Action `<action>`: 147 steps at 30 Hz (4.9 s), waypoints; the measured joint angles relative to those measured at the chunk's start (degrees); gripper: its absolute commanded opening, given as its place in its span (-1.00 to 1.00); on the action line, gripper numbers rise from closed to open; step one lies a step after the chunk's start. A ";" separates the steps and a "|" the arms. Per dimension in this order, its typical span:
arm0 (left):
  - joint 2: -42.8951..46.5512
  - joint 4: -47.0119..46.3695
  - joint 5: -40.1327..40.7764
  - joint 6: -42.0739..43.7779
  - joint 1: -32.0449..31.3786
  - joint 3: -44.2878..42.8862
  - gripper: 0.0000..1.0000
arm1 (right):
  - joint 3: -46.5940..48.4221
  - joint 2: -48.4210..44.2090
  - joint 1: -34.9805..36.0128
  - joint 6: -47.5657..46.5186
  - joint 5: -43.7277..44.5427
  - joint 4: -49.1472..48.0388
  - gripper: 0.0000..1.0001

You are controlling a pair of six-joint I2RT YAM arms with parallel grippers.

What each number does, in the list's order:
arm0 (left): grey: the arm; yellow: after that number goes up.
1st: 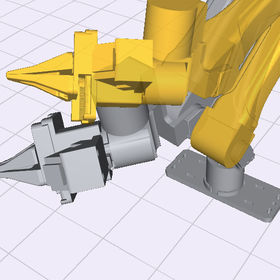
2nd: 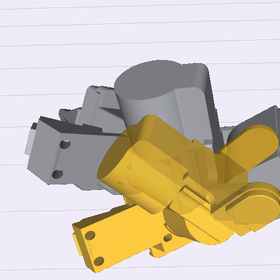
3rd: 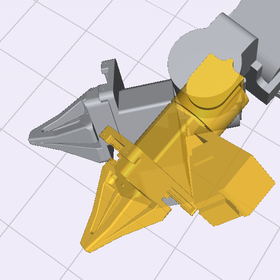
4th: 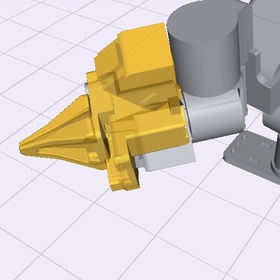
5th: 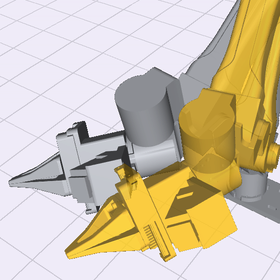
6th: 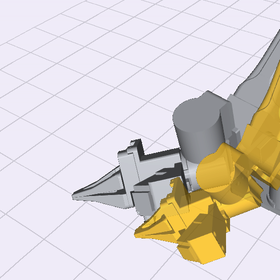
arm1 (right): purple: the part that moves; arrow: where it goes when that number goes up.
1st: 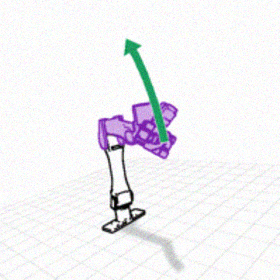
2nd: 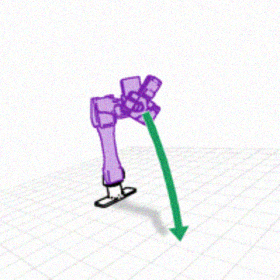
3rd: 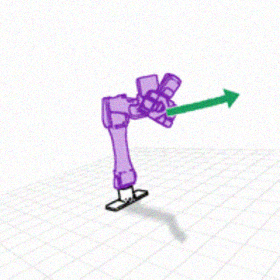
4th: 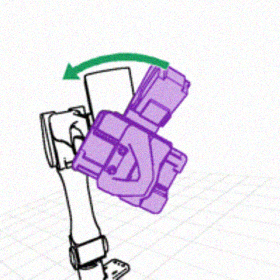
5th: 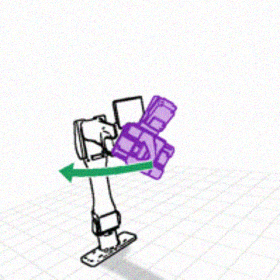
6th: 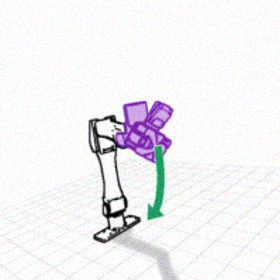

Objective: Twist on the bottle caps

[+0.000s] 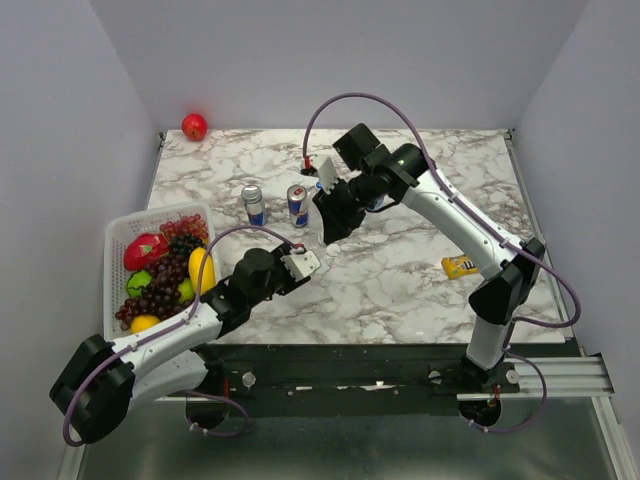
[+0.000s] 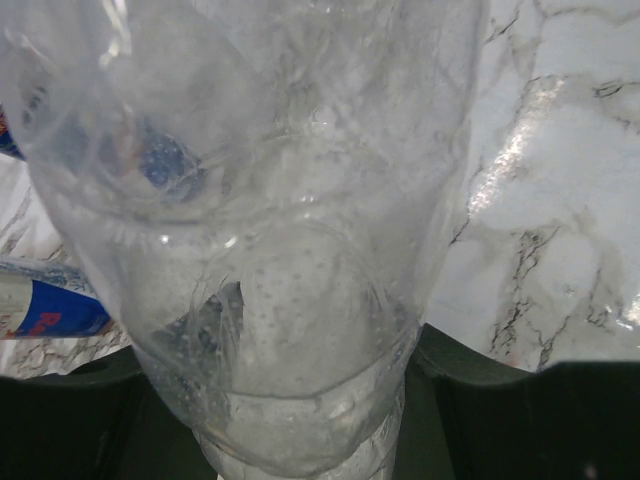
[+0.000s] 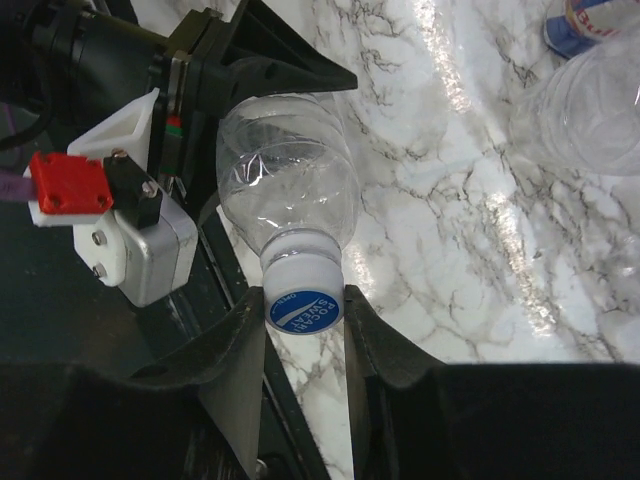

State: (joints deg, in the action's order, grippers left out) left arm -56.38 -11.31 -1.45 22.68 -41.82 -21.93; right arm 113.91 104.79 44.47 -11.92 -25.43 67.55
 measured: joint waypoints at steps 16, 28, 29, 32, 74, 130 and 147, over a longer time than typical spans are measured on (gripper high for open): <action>0.02 0.96 6.23 -1.51 -0.70 0.00 -1.00 | 2.08 2.58 -1.40 11.28 -0.72 -1.49 0.09; 0.15 -2.73 5.99 -3.37 -1.05 -0.02 -1.00 | 5.29 0.85 0.04 5.51 1.53 -0.35 0.99; 0.33 -2.51 5.40 -3.52 -1.05 0.00 -1.00 | 5.29 0.15 0.04 4.26 1.75 0.09 0.99; 1.38 -1.79 1.99 -3.65 -1.01 0.09 -1.00 | 3.78 -3.72 -0.35 -1.22 2.01 0.48 0.99; 0.92 2.71 -27.39 -14.01 3.21 -2.82 -1.00 | -24.52 -21.66 5.40 -50.51 -2.71 -8.59 0.99; 0.59 -6.29 -30.29 -24.87 9.92 -4.20 -1.00 | -23.76 -22.34 5.84 -31.15 0.72 -3.30 0.99; 0.42 3.67 -36.33 -10.84 8.33 -5.86 -1.00 | -24.96 -28.17 5.42 -42.73 -2.78 -17.51 0.99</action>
State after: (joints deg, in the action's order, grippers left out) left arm -55.96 -7.64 -37.78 11.84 -33.50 -27.79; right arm 88.95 76.62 49.89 -54.65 -28.21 50.04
